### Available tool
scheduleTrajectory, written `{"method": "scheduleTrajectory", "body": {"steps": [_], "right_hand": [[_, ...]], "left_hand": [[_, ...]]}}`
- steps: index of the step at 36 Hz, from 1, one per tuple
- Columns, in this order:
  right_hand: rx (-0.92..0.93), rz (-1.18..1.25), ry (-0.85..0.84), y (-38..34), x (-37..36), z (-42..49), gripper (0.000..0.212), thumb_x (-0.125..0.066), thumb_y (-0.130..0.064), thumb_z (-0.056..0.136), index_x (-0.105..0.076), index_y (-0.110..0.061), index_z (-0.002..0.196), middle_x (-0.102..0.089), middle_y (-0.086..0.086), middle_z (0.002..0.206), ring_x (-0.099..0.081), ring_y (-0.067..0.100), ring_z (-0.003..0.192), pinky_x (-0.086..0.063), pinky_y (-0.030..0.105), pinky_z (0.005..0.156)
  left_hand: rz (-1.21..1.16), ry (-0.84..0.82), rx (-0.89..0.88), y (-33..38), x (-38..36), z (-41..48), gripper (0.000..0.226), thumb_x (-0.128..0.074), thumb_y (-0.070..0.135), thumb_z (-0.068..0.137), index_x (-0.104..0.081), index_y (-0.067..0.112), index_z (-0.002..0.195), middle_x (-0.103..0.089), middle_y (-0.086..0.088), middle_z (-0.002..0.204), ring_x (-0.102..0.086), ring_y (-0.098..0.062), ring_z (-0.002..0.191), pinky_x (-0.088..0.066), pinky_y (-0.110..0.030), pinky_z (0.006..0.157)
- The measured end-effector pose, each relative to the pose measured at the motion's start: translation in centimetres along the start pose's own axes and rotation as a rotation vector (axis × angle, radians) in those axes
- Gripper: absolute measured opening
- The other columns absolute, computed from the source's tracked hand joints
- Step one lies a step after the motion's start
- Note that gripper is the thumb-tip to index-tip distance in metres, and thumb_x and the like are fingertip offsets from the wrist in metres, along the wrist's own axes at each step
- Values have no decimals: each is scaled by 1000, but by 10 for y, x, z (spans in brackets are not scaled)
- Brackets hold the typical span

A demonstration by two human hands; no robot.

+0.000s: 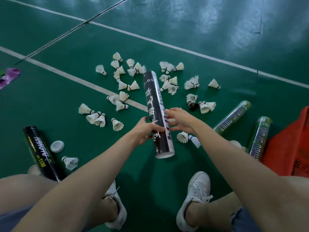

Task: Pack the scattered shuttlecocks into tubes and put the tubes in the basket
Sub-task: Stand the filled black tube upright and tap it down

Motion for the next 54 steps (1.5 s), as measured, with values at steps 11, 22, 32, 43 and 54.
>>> {"method": "scheduleTrajectory", "body": {"steps": [11, 22, 32, 43, 54], "right_hand": [[-32, 487, 205, 31, 1, 96, 105, -72, -22, 84, 12, -30, 146, -56, 12, 129, -62, 33, 103, -50, 59, 86], [-365, 661, 399, 159, -43, 135, 97, -70, -17, 85, 5, -15, 145, -53, 14, 129, -61, 32, 102, -46, 59, 94], [76, -877, 509, 126, -28, 124, 54, -63, -24, 84, -38, -13, 131, -26, 12, 140, -27, 32, 130, -28, 38, 107], [314, -1083, 353, 115, -23, 108, 27, -44, -10, 92, -61, -12, 113, -58, 6, 118, -46, 24, 113, -31, 33, 98], [267, -1274, 85, 95, 21, 76, 26, -41, -15, 93, -56, -11, 114, -57, 10, 112, -52, 29, 102, -44, 39, 85]], "left_hand": [[992, 4, -219, -39, 79, 61, 100, -70, -6, 68, -22, 21, 151, -35, -4, 149, -41, -22, 129, -38, -30, 102], [1450, 102, -357, -120, 132, 102, 91, -51, -14, 74, -19, 21, 152, -25, -2, 156, -24, -25, 142, -18, -49, 117], [1409, 202, -186, -129, 110, 116, 69, -51, -1, 80, -25, 9, 143, -22, -10, 149, -14, -26, 144, 1, -62, 114], [1468, 228, -289, -109, 82, 113, 45, -50, 29, 94, -40, 11, 134, -46, -10, 131, -47, -31, 119, -32, -47, 105], [1421, 48, -261, -70, 6, 103, 35, -50, 26, 92, -54, 16, 125, -55, -8, 124, -54, -29, 113, -43, -36, 89]]}}
Point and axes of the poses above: each hand's wrist, its own z-axis towards the middle knuckle, its own x-axis out of the back of the hand, y = z × x, the point moved 8 cm from there along z, towards the middle knuckle
